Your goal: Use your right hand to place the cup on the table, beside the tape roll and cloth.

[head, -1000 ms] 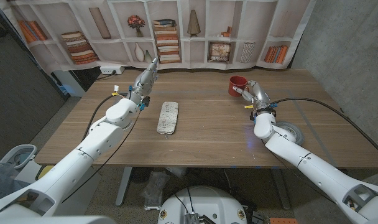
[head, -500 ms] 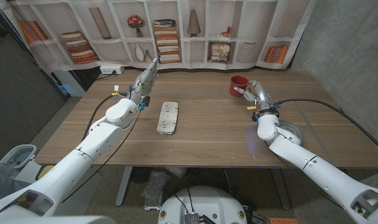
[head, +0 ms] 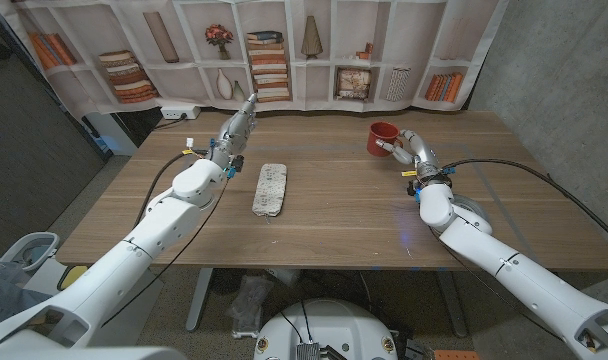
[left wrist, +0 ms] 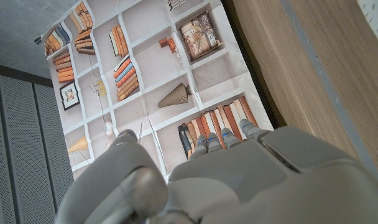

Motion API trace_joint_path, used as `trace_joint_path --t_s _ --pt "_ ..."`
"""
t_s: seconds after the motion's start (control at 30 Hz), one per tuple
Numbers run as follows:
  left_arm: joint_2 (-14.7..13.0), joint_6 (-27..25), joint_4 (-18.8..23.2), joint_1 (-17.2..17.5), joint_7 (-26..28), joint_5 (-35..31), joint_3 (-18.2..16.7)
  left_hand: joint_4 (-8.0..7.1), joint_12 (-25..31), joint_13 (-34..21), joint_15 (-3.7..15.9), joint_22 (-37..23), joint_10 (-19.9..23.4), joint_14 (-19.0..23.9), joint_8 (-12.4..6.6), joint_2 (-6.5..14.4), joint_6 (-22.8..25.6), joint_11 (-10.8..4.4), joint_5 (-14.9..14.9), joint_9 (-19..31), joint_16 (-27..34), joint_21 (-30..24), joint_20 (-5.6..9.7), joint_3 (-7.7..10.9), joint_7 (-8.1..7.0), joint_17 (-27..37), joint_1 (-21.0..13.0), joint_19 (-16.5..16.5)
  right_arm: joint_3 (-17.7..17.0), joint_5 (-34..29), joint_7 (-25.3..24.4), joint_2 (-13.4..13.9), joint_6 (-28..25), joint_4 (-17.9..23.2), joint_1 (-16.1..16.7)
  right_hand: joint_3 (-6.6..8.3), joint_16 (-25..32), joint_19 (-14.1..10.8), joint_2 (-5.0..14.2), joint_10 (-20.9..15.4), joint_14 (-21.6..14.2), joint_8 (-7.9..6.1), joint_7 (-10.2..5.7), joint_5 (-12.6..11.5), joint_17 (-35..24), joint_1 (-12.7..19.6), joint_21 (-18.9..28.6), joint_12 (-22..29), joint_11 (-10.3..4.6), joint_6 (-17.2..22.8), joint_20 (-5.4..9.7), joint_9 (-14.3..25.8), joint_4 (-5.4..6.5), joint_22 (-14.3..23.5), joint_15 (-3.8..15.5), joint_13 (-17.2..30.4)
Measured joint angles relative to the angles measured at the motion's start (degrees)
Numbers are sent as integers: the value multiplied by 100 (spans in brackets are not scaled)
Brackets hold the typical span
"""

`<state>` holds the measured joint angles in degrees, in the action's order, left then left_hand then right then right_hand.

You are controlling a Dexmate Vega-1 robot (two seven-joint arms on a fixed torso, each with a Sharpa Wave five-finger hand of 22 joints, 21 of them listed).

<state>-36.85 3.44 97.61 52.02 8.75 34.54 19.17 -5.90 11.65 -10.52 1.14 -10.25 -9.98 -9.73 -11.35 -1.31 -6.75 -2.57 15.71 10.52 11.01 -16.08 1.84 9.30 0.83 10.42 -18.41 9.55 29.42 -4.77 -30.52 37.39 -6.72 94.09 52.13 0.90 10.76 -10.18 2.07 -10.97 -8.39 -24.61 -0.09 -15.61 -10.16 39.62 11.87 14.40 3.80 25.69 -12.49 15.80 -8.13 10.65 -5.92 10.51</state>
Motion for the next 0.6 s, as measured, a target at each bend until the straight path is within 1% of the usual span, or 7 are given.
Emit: trace_joint_path --t_s 0.23,0.3,0.5,0.6 --pt "25 -11 -21 -31 -3 -15 27 0 0 0 0 0 0 0 0 28 0 0 0 0 0 0 0 0 0 0 -16 0 -69 89 124 67 218 30 72 0 0 0 0 0 0 -24 0 16 0 0 0 0 0 0 0 0 0 0 0 0" --pt "25 -21 -21 -33 -1 -20 30 0 0 0 0 0 0 0 0 28 0 0 0 0 0 25 0 0 0 0 -16 0 -84 92 132 83 246 38 91 28 0 0 0 0 0 -24 0 17 0 0 0 0 0 0 0 0 -17 0 -1 0" --pt "28 -46 -20 -46 16 -27 39 9 0 0 0 0 0 0 0 28 0 0 0 0 0 40 0 -9 0 0 -16 0 -140 105 181 138 373 59 153 41 0 0 0 0 -22 -23 0 32 0 0 0 0 0 0 0 0 -8 1 21 0" --pt "29 -52 -10 -50 18 -28 41 15 0 0 0 0 0 0 0 28 0 0 0 0 0 40 0 -15 0 0 -16 0 -162 169 282 163 503 60 169 49 0 0 0 0 -27 -23 0 60 0 0 0 -22 0 0 0 0 -1 1 34 0"
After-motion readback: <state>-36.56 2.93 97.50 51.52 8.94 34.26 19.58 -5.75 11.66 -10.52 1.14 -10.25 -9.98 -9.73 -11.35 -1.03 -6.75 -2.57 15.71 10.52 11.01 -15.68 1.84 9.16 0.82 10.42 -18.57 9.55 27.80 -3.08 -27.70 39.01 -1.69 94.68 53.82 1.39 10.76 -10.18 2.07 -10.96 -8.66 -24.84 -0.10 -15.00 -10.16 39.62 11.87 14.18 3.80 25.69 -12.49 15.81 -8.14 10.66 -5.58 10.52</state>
